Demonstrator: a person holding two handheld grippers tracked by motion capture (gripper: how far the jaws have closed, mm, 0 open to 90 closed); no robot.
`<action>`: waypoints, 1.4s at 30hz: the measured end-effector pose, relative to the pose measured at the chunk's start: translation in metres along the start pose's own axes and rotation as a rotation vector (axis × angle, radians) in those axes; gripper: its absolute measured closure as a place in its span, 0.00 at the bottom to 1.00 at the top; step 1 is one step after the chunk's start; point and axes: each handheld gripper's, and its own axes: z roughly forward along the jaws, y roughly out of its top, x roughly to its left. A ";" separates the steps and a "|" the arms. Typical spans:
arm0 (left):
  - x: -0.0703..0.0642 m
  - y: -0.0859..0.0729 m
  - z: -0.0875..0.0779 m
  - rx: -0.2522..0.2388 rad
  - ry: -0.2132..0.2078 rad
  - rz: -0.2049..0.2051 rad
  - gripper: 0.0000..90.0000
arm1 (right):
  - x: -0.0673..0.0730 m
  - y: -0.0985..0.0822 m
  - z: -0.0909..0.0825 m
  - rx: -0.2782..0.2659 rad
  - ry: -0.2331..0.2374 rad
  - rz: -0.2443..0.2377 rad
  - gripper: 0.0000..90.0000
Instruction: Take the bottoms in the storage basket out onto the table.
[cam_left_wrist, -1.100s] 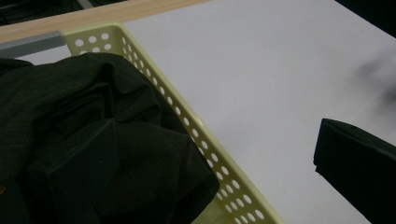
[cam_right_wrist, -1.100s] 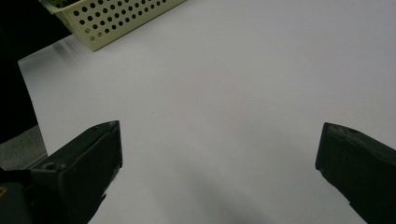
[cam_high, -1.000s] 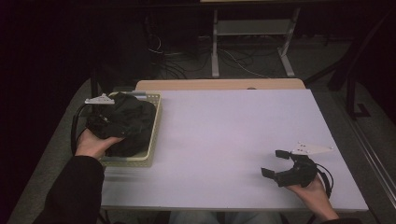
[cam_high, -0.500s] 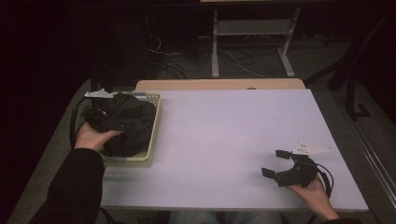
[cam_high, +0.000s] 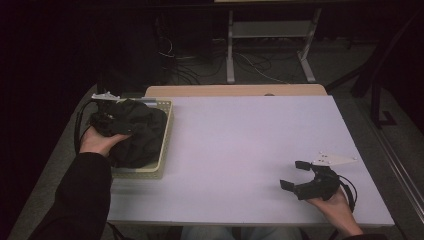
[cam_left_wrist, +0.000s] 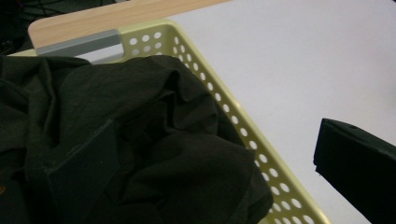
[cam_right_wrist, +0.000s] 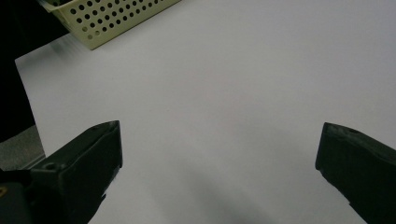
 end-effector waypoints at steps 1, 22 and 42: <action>0.002 0.000 0.001 -0.003 0.001 -0.004 0.00 | 0.000 0.000 0.000 0.001 0.000 0.000 0.00; 0.031 -0.003 0.020 0.045 0.078 -0.063 0.00 | 0.000 -0.001 0.001 0.009 0.002 -0.002 0.00; 0.042 0.002 0.056 0.155 0.118 -0.067 0.00 | -0.001 -0.002 0.000 0.008 -0.004 -0.005 0.00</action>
